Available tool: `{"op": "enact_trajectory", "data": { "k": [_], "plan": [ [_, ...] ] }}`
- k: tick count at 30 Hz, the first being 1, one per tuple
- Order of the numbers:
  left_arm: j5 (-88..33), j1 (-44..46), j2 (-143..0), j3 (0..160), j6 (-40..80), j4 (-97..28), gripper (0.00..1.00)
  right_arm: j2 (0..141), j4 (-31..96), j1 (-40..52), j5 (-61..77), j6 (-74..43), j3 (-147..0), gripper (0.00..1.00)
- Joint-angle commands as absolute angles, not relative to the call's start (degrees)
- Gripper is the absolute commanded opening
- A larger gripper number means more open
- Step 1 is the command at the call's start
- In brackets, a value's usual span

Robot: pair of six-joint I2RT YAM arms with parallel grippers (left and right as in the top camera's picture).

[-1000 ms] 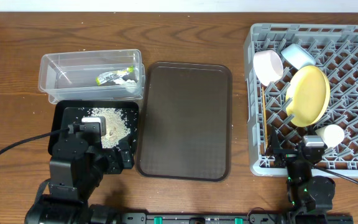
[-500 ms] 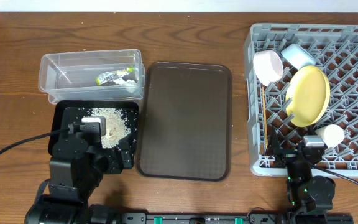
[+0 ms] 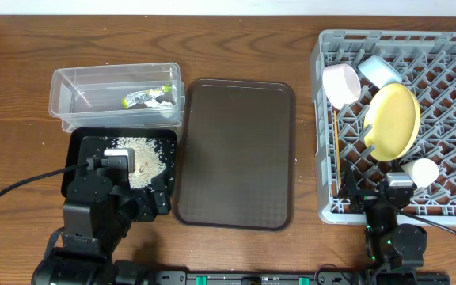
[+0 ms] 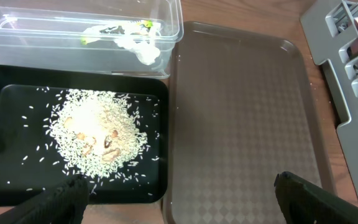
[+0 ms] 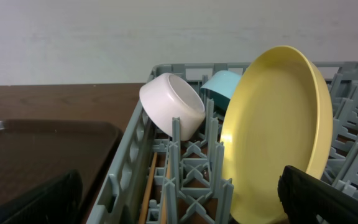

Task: Sort waste into correct bins and load items into the dishwasher rack

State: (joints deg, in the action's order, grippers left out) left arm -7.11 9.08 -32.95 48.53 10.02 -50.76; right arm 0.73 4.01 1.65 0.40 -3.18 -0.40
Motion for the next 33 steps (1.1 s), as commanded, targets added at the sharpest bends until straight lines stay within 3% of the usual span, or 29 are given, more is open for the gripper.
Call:
{"op": "enact_trajectory", "data": {
  "k": [1, 10, 23, 33],
  "plan": [
    [-6.42, 9.26, -32.84, 48.45, 9.23, -50.65, 0.98, 0.64, 4.27, 2.22, 0.43, -2.52, -0.32, 0.99],
    [-5.91, 7.2, -28.77, 44.27, 8.99, -48.45, 0.98, 0.64, 4.27, 2.22, 0.43, -2.52, -0.32, 0.99],
    [-5.28, 5.39, -6.52, 11.75, 9.02, -10.39, 0.98, 0.64, 4.27, 2.22, 0.43, -2.52, -0.32, 0.99],
    [-5.08, 3.18, -0.1, 1.8, 7.25, 4.32, 0.98, 0.64, 4.27, 2.22, 0.43, -2.52, -0.32, 0.99]
  ]
}}
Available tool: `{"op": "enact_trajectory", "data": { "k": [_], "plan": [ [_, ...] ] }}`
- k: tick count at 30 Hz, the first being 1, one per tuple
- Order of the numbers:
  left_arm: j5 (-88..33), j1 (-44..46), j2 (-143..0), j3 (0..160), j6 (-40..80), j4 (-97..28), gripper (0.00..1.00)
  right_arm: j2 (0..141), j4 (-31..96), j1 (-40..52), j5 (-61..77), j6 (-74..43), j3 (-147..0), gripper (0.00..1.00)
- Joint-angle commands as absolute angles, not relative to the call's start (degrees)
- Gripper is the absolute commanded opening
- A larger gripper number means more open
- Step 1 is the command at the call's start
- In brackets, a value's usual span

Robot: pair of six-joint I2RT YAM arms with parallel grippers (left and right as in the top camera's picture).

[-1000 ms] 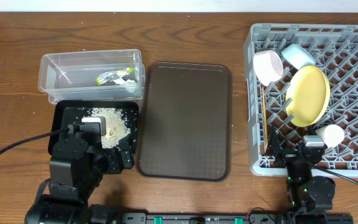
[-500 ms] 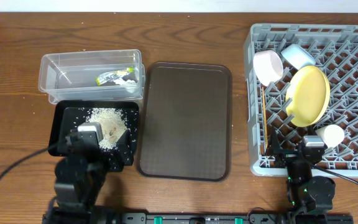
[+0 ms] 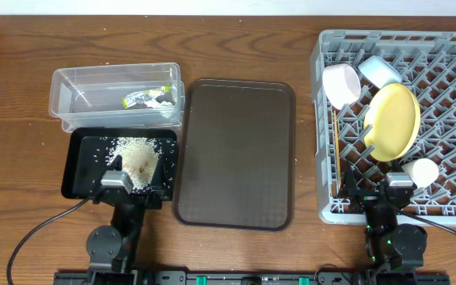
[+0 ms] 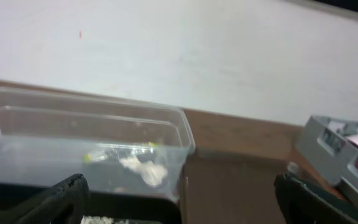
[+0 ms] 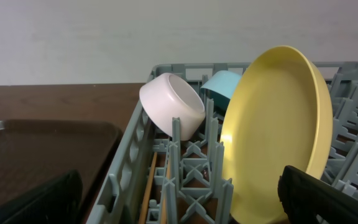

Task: Sort waste into correct bins and load items into the dishwasher rack

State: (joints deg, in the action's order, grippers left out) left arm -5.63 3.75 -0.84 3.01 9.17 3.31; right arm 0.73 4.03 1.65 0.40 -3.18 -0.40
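Observation:
The grey dishwasher rack on the right holds a pink bowl, a blue cup, a yellow plate, a white cup and wooden chopsticks. A clear bin contains a wrapper and a white scrap. In front of it, a black tray carries spilled rice. My left gripper is open and empty, low at the black tray's near edge and facing the bin. My right gripper is open and empty at the rack's front edge.
A brown serving tray lies bare between the bins and the rack. Both arm bases sit at the table's front edge, with cables trailing off to the left and right.
My left arm was raised over the black tray with its camera looking down at the rice. It now sits folded low at the table front, looking level. The right arm has not moved.

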Motion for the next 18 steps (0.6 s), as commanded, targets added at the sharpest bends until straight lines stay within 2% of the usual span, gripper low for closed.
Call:
{"op": "enact_trajectory", "data": {
  "k": [1, 8, 18],
  "plan": [
    [-5.04, 3.16, -0.1, 1.3, 7.03, 4.19, 0.98, 0.64, 4.27, 2.22, 0.43, -2.52, -0.32, 0.99],
    [-4.49, 3.18, -0.1, 0.23, 7.14, -3.81, 0.98, 0.64, 4.27, 2.22, 0.45, -2.52, -0.32, 0.99],
    [-4.49, 3.18, -0.12, 0.23, 7.11, -3.62, 0.98, 0.64, 4.27, 2.22, 0.43, -2.52, -0.32, 0.99]
  ]
}}
